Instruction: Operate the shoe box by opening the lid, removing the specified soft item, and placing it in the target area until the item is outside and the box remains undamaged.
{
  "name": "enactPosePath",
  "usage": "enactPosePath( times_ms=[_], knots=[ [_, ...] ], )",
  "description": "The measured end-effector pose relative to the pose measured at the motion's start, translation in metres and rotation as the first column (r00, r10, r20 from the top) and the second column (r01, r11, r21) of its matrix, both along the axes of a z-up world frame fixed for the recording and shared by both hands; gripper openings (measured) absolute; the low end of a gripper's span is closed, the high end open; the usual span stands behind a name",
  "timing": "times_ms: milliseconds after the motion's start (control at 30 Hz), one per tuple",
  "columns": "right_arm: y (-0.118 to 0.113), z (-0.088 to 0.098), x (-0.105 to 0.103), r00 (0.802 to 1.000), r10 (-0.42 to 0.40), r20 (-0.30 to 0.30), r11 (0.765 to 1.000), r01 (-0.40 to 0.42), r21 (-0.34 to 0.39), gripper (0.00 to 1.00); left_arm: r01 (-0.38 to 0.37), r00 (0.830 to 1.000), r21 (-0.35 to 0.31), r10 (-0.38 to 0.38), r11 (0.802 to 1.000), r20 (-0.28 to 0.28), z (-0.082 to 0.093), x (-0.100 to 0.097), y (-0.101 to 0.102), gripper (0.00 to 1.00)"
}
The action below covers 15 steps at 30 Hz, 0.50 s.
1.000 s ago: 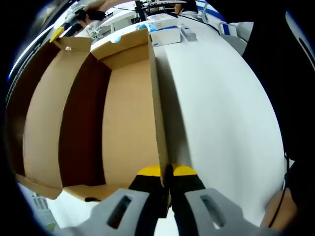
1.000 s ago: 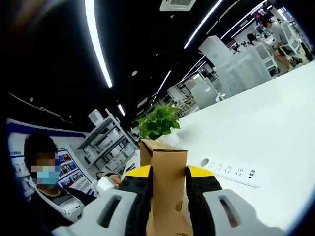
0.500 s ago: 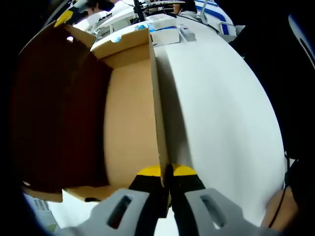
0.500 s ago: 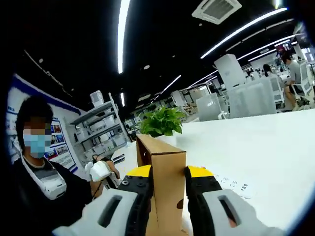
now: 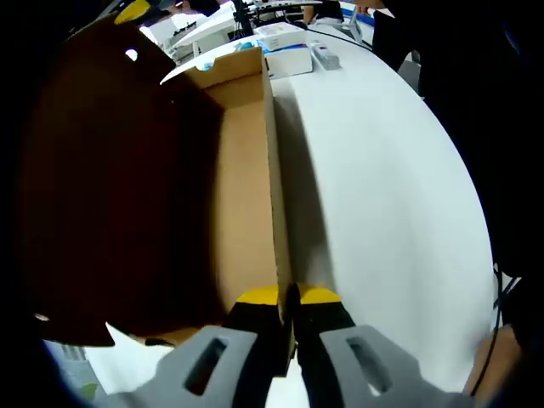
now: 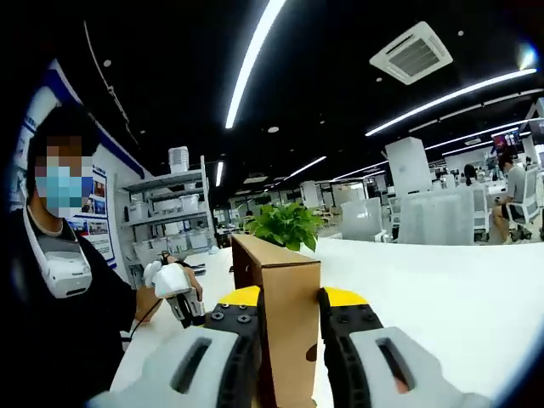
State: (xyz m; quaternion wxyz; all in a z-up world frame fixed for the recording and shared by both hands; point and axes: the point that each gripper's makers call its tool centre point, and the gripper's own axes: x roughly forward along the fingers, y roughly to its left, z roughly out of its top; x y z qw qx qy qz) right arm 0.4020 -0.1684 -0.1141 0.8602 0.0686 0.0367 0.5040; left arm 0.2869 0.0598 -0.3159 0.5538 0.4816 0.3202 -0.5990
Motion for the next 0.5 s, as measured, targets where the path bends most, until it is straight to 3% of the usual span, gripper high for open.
enactPosePath(
  times_ms=[100, 233, 500],
  knots=[
    [-0.008, 0.000, 0.004, 0.999, -0.005, 0.038, 0.999, 0.007, -0.036, 0.25, -0.004, 1.000, 0.017, 0.004, 1.000, 0.010, -0.001, 0.001, 0.001, 0.04],
    [-0.018, -0.001, 0.005, 0.999, -0.017, 0.051, 0.999, 0.019, -0.033, 0.25, -0.003, 0.999, 0.021, 0.002, 1.000, 0.034, -0.001, 0.002, 0.002, 0.07],
    [-0.027, -0.002, 0.001, 0.994, -0.023, 0.104, 0.998, 0.028, -0.050, 0.25, -0.023, 0.998, -0.018, 0.024, 1.000, 0.056, 0.001, 0.003, 0.002, 0.10]
  ],
)
